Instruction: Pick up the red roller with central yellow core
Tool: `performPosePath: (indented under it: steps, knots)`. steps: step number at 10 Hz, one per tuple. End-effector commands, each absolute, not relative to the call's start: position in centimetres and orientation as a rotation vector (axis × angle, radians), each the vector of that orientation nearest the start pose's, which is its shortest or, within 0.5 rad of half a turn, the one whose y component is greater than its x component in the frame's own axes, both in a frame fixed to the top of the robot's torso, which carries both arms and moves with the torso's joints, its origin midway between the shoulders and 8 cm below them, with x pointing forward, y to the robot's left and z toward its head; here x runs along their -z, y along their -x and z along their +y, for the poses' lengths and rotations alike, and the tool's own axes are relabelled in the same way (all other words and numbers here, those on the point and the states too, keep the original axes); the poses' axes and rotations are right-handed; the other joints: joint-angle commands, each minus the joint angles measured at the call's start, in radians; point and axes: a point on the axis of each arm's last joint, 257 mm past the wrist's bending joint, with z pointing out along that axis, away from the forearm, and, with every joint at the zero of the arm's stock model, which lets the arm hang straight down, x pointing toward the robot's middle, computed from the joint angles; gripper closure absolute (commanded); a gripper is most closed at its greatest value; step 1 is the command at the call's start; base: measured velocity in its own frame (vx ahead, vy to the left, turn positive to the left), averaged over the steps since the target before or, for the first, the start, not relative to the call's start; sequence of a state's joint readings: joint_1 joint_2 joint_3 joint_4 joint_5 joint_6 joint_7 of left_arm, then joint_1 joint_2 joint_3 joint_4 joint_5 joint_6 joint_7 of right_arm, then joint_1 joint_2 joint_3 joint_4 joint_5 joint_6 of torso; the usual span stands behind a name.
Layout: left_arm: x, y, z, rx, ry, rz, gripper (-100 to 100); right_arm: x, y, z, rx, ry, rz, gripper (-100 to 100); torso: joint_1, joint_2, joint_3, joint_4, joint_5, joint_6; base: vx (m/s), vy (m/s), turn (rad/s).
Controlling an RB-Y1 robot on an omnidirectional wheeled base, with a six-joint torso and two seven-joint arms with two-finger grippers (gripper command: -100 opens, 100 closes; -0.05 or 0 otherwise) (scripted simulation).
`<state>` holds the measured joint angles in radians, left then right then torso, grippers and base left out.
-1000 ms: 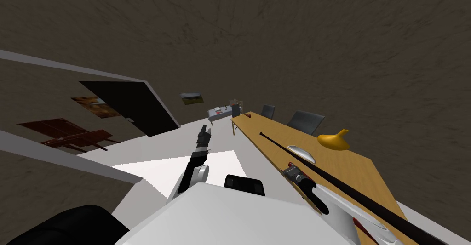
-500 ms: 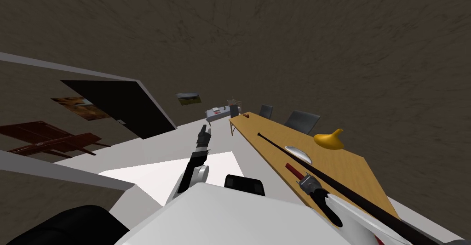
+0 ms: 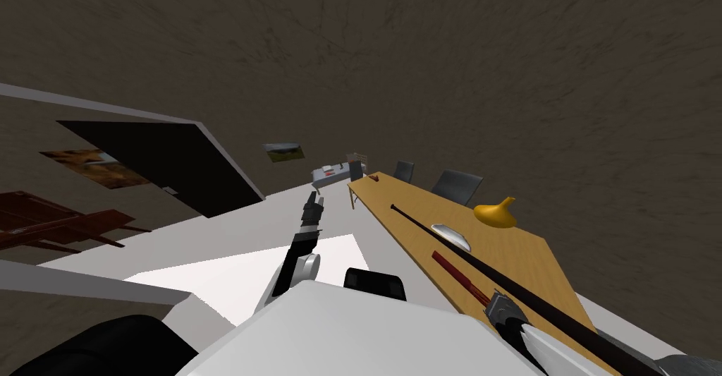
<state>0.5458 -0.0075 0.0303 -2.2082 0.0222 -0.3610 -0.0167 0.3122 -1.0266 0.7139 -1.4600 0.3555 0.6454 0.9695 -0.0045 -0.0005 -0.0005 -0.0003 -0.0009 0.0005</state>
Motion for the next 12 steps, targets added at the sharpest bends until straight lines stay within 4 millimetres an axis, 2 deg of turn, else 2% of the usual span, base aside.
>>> performPosePath:
  steps: [1, 2, 3, 4, 7, 8, 9, 12]
  knots:
    - [5.3, -36.7, 30.7, 1.189, 0.872, 0.762, 0, 50.4, -18.5, -54.8, 0.878, 0.946, 2.589, -100, 0.000, 0.000, 0.000, 0.000, 0.000, 0.000, 0.032, -0.039, -0.002]
    - [5.3, -36.7, 30.7, 1.189, 0.872, 0.762, 0, 50.0, -19.0, -54.8, 0.881, 0.937, 2.579, -100, 0.001, 0.001, 0.000, 0.000, 0.000, 0.000, 0.012, -0.017, -0.002]
    - [5.3, -36.7, 30.7, 1.189, 0.872, 0.762, 0, 50.0, -18.8, -54.8, 0.879, 0.939, 2.581, 0, 0.003, 0.001, 0.001, 0.000, 0.001, 0.000, 0.000, 0.000, 0.000]
    - [5.3, -36.7, 30.7, 1.189, 0.872, 0.762, 0, 50.6, -18.7, -54.8, 0.882, 0.927, 2.587, -100, 0.004, 0.002, 0.001, 0.001, 0.001, 0.000, 0.004, -0.020, 0.064]
    - [5.3, -36.7, 30.7, 1.189, 0.872, 0.762, 0, 51.7, -18.3, -54.8, 0.887, 0.906, 2.601, -100, 0.002, 0.002, 0.001, 0.001, 0.000, 0.000, 0.003, -0.042, 0.071]
    - [5.3, -36.7, 30.7, 1.189, 0.872, 0.762, 0, 51.5, -18.4, -54.8, 0.886, 0.911, 2.598, -100, 0.002, 0.002, 0.001, 0.001, 0.000, 0.000, 0.002, -0.020, 0.014]
    - [5.3, -36.7, 30.7, 1.189, 0.872, 0.762, 0, 51.6, -18.3, -54.8, 0.886, 0.910, 2.599, 100, 0.003, 0.002, 0.001, 0.001, 0.001, 0.000, 0.000, 0.000, 0.000]
    - [5.3, -36.7, 30.7, 1.189, 0.872, 0.762, 0, 51.6, -18.3, -54.8, 0.887, 0.911, 2.599, 100, 0.005, 0.003, 0.002, 0.001, 0.002, 0.000, 0.000, 0.000, 0.000]
